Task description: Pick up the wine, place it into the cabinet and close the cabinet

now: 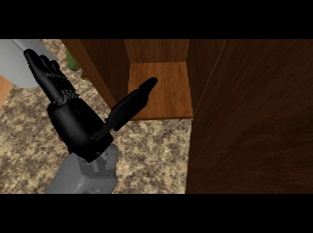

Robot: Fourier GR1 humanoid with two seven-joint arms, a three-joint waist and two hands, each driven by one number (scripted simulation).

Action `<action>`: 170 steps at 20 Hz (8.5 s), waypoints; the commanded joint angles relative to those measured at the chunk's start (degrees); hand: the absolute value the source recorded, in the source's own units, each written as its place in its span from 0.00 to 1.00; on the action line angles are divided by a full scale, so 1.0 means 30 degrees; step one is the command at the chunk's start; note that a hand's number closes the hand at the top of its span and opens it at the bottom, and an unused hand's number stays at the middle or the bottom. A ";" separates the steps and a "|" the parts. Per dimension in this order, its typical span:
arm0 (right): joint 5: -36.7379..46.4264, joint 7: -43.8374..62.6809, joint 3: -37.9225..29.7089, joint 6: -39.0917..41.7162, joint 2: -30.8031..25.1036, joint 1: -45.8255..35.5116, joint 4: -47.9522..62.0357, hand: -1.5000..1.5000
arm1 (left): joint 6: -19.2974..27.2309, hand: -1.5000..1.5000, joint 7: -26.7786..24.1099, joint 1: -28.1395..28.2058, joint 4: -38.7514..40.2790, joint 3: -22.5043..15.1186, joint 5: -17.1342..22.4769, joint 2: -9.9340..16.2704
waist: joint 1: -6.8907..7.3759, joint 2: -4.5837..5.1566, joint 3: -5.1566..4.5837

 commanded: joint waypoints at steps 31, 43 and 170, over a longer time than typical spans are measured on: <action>0.0829 0.4501 0.0305 -0.3362 0.0041 -0.2733 -0.2155 0.00 | -0.8994 0.00 1.6205 -0.9109 -0.0473 0.0160 -1.2708 -0.0026 | 0.0041 -0.0064 -0.0113; 0.1181 0.4602 0.0001 -0.3506 -0.0399 -0.2522 -0.2102 0.00 | -0.8459 0.00 1.6202 -0.6848 -0.0987 0.0135 -1.2820 -0.0026 | 0.0022 0.0040 -0.0101; -0.1025 0.1867 -0.2756 0.1646 0.0859 -0.0015 -0.0890 0.00 | 0.6712 1.00 0.8845 0.3607 -0.7949 -1.4617 0.0399 0.9858 | -0.0450 0.0424 -0.0417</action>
